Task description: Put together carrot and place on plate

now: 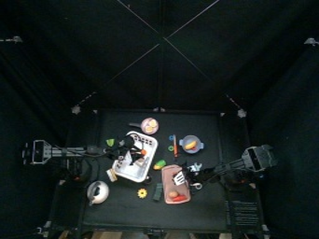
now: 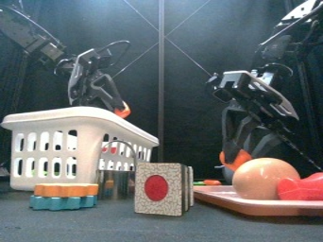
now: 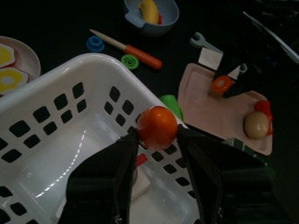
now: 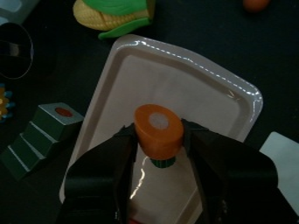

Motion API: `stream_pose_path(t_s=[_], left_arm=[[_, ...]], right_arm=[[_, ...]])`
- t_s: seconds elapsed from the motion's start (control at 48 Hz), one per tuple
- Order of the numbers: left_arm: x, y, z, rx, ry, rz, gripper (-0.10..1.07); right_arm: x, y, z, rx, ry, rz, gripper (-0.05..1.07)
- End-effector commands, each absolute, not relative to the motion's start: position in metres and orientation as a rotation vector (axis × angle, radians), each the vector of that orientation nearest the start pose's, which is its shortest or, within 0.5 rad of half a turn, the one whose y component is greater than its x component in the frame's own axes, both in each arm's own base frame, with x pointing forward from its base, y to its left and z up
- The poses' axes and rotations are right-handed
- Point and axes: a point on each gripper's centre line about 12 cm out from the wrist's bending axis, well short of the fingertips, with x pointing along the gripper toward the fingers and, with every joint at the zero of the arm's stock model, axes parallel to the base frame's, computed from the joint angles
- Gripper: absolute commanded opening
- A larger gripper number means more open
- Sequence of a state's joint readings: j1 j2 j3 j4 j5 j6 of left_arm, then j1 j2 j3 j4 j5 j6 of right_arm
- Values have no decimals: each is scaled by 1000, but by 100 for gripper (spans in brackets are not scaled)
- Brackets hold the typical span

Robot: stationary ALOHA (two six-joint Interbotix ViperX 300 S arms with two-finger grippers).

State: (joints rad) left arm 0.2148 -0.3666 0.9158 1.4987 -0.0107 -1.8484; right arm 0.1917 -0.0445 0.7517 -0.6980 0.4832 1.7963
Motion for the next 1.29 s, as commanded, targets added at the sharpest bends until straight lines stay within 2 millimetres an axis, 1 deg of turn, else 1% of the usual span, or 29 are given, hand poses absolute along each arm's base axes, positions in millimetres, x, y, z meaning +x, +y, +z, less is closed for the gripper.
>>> stream_pose_path(t_s=[0.0, 0.062, 0.208, 0.292, 0.396, 0.562, 0.625, 0.729, 0.833, 1.0, 1.146, 1.271], left_arm=[[302, 64, 219, -407, 480, 286, 73], [304, 63, 224, -414, 468, 275, 73], [311, 57, 242, -448, 418, 230, 73], [315, 52, 254, -512, 380, 190, 73], [318, 47, 262, -618, 347, 147, 73], [319, 43, 261, -783, 320, 119, 73], [320, 41, 260, -830, 311, 106, 73], [319, 40, 259, -859, 308, 98, 73], [320, 39, 259, -863, 308, 90, 73], [325, 39, 261, -876, 303, 91, 73], [329, 39, 251, -883, 333, 99, 73], [334, 41, 243, -895, 354, 121, 73]], right_arm=[[334, 26, 151, 755, 801, -643, 55], [336, 25, 154, 721, 789, -632, 55], [344, 22, 165, 595, 743, -593, 55], [348, 18, 170, 506, 714, -570, 55], [355, 12, 181, 393, 662, -549, 55], [366, 7, 204, 257, 572, -523, 55], [370, 7, 209, 226, 551, -507, 55], [374, 8, 214, 187, 527, -477, 55], [377, 8, 217, 136, 510, -445, 55], [384, 11, 221, 109, 493, -380, 55], [388, 11, 219, 112, 499, -376, 55], [391, 6, 219, 165, 505, -406, 55]])
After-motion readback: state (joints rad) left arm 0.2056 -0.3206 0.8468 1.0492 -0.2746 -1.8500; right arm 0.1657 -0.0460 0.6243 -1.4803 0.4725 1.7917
